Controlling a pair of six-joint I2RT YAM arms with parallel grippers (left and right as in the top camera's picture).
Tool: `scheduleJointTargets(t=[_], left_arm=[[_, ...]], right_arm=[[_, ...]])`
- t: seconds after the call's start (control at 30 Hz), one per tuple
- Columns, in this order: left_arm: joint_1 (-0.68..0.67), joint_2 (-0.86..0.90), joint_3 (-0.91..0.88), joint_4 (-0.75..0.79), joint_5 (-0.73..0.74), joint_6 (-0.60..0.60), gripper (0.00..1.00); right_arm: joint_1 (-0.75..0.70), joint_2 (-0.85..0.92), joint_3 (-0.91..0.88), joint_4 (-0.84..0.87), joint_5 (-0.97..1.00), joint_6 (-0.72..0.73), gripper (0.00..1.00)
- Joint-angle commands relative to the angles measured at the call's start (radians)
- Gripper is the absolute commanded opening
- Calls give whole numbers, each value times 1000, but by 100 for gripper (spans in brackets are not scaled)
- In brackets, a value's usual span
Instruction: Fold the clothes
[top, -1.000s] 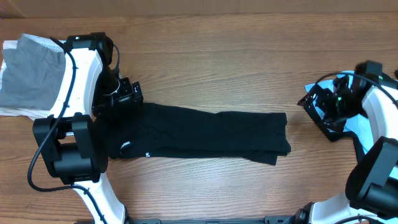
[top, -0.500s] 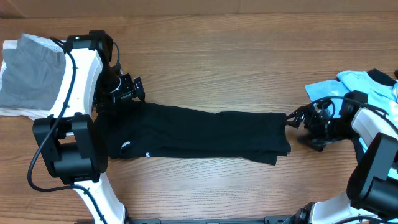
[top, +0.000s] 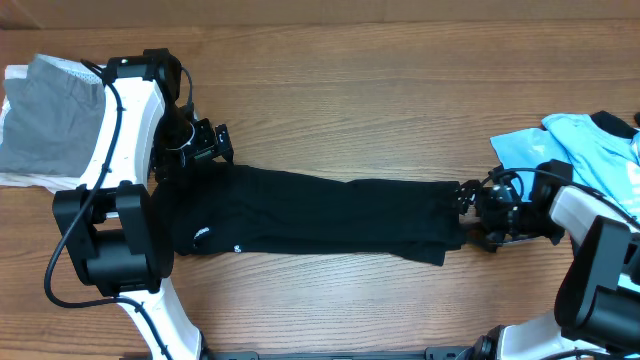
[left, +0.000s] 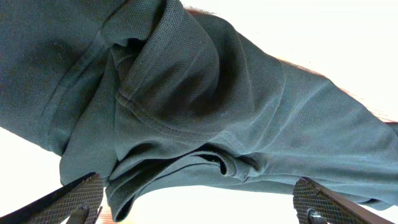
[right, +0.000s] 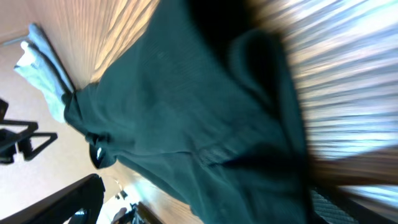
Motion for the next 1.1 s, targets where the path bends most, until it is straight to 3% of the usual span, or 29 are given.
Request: scheduleJointTargets(t=[0.0, 0.03, 0.1, 0.13, 0.3, 0.37, 0.4, 0.7, 0.97, 1.07], left_arm=[[-9, -2, 23, -7, 12, 15, 100], [-9, -2, 23, -6, 12, 15, 100], [-9, -2, 23, -6, 12, 15, 100], [-9, -2, 23, -7, 12, 15, 100], [-9, -2, 23, -11, 12, 15, 100], [-9, -2, 23, -16, 11, 15, 100], [-9, -2, 23, -18, 11, 15, 100], [-9, -2, 23, -21, 11, 15, 100], [-10, -2, 23, -21, 11, 15, 100], [-11, -2, 23, -22, 11, 15, 100]], right_arm=[[49, 1, -49, 24, 24, 53, 93], [63, 1, -53, 31, 25, 69, 83], [83, 1, -53, 37, 26, 87, 73], [90, 1, -53, 42, 26, 98, 63], [93, 1, -52, 102, 45, 198, 32], [84, 1, -48, 117, 47, 219, 7], [75, 1, -42, 117, 58, 231, 4], [-18, -13, 126, -49, 288, 248, 4], [5, -87, 273, -192, 569, 328, 4], [29, -124, 280, -209, 581, 327, 4]])
